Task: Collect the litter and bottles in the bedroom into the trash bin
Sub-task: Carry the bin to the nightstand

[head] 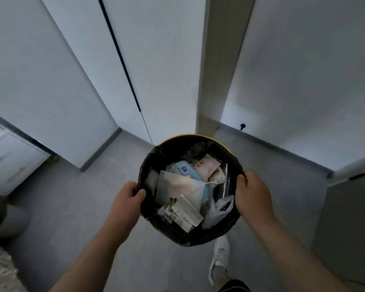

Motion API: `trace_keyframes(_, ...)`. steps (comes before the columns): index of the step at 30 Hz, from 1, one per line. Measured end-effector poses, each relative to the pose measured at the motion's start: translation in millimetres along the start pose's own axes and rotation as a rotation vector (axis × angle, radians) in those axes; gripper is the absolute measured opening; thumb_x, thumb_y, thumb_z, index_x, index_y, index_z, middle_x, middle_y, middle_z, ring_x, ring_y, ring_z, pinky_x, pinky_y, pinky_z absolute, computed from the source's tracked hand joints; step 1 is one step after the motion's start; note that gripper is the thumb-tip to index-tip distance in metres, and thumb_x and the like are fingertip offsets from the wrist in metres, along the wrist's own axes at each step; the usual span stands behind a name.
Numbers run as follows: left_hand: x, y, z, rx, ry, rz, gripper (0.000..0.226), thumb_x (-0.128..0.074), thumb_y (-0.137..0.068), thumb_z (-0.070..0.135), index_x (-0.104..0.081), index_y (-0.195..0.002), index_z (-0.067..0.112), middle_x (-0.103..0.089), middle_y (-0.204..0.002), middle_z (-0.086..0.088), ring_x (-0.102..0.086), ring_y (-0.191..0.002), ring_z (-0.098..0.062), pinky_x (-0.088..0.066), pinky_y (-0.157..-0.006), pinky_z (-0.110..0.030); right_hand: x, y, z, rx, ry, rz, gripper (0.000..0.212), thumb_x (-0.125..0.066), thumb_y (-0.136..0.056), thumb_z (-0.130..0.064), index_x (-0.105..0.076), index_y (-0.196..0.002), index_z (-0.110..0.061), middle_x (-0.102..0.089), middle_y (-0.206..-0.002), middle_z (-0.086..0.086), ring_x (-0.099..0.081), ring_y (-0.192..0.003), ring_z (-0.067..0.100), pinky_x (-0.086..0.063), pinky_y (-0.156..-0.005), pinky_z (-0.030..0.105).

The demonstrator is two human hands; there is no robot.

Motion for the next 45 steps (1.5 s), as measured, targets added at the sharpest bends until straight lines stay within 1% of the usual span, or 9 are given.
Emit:
trace_keyframes(5, -37.4, 16.6, 73.5, -0.063, 0.0, -0.142, 0.008, -0.047, -0.094, 0.009, -0.052, -0.088, 0.006, -0.06, -0.085, -0.019, -0.059, -0.075, -0.031, -0.05, -0.064, -0.043, 77.2, -2.6, 15.1, -0.102, -0.032, 0.112, 0.023, -0.039, -0.098, -0.022, -0.052, -0.084, -0.01, -0.057, -0.076, 0.006, -0.054, -0.072, 0.025, -0.043, -0.064, 0.036)
trace_keyframes(7, -59.8, 17.3, 103.0, -0.085, -0.005, -0.177, 0.009, -0.046, -0.095, 0.008, -0.053, -0.09, 0.004, -0.061, -0.087, -0.022, -0.061, -0.075, -0.032, -0.05, -0.061, -0.04, 105.7, -10.2, 25.1, -0.125, -0.06, 0.143, 0.023, -0.039, -0.098, -0.021, -0.05, -0.081, -0.009, -0.056, -0.074, 0.004, -0.054, -0.072, 0.024, -0.041, -0.063, 0.036)
trace_keyframes(10, -100.4, 13.8, 145.6, -0.101, -0.025, -0.207, 0.012, -0.047, -0.094, 0.007, -0.051, -0.096, -0.004, -0.061, -0.093, -0.033, -0.063, -0.081, -0.043, -0.053, -0.067, -0.047, 145.1, -32.1, 44.3, -0.162, -0.102, 0.179, 0.023, -0.039, -0.098, -0.021, -0.051, -0.08, -0.01, -0.056, -0.074, 0.004, -0.054, -0.07, 0.019, -0.042, -0.063, 0.036)
trace_keyframes(14, -149.3, 5.4, 197.9, -0.115, -0.05, -0.234, 0.011, -0.047, -0.093, 0.007, -0.05, -0.093, -0.005, -0.056, -0.083, -0.025, -0.058, -0.073, -0.032, -0.052, -0.066, -0.046, 188.3, -66.6, 65.9, -0.214, -0.146, 0.189, 0.026, -0.039, -0.097, -0.02, -0.046, -0.073, -0.011, -0.054, -0.07, 0.006, -0.052, -0.065, 0.019, -0.039, -0.058, 0.034)
trace_keyframes(22, -216.7, -10.3, 277.4, -0.126, -0.023, -0.264, 0.009, -0.047, -0.094, 0.005, -0.054, -0.088, 0.004, -0.06, -0.081, -0.018, -0.06, -0.07, -0.03, -0.051, -0.057, -0.037, 255.7, -134.0, 80.4, -0.218, -0.166, 0.205, 0.027, -0.039, -0.097, -0.021, -0.052, -0.075, -0.014, -0.059, -0.072, 0.005, -0.057, -0.07, 0.02, -0.041, -0.059, 0.034)
trace_keyframes(28, -257.2, -50.6, 326.4, -0.17, -0.037, -0.331, 0.013, -0.048, -0.094, 0.009, -0.056, -0.096, -0.001, -0.062, -0.089, -0.025, -0.062, -0.08, -0.037, -0.053, -0.071, -0.046, 281.8, -188.7, 81.7, -0.226, -0.163, 0.235, 0.029, -0.04, -0.098, -0.02, -0.044, -0.071, -0.013, -0.051, -0.067, 0.003, -0.047, -0.06, 0.016, -0.033, -0.053, 0.031)
trace_keyframes(37, -333.1, -174.6, 380.2, -0.096, 0.042, -0.425, 0.013, -0.047, -0.095, 0.007, -0.054, -0.087, 0.0, -0.059, -0.086, -0.025, -0.056, -0.073, -0.03, -0.046, -0.063, -0.039, 290.6, -327.5, 78.1, -0.279, -0.011, 0.227, 0.028, -0.038, -0.099, -0.02, -0.048, -0.081, -0.001, -0.052, -0.073, 0.008, -0.045, -0.062, 0.016, -0.032, -0.054, 0.029)
trace_keyframes(41, -363.6, -229.1, 396.5, -0.073, -0.018, -0.437, 0.018, -0.05, -0.093, 0.008, -0.052, -0.096, -0.009, -0.061, -0.095, -0.034, -0.06, -0.078, -0.033, -0.051, -0.069, -0.048, 283.7, -385.9, 87.0, -0.322, 0.029, 0.213, 0.028, -0.037, -0.099, -0.02, -0.047, -0.08, -0.002, -0.052, -0.072, 0.008, -0.045, -0.062, 0.017, -0.032, -0.054, 0.03)
trace_keyframes(45, -386.4, -262.8, 405.7, -0.091, -0.082, -0.4, 0.016, -0.049, -0.091, 0.006, -0.051, -0.092, -0.01, -0.058, -0.084, -0.025, -0.056, -0.071, -0.026, -0.046, -0.057, -0.035, 271.4, -429.5, 99.8, -0.359, 0.063, 0.156, 0.026, -0.037, -0.098, -0.019, -0.043, -0.076, -0.008, -0.051, -0.071, 0.005, -0.046, -0.062, 0.013, -0.03, -0.051, 0.026)
Point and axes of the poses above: each hand's wrist, its own y-axis away from the middle knuckle, its own x-axis out of the back of the hand, z = x × y, the point moved 5 cm from there along -y, towards the middle knuckle
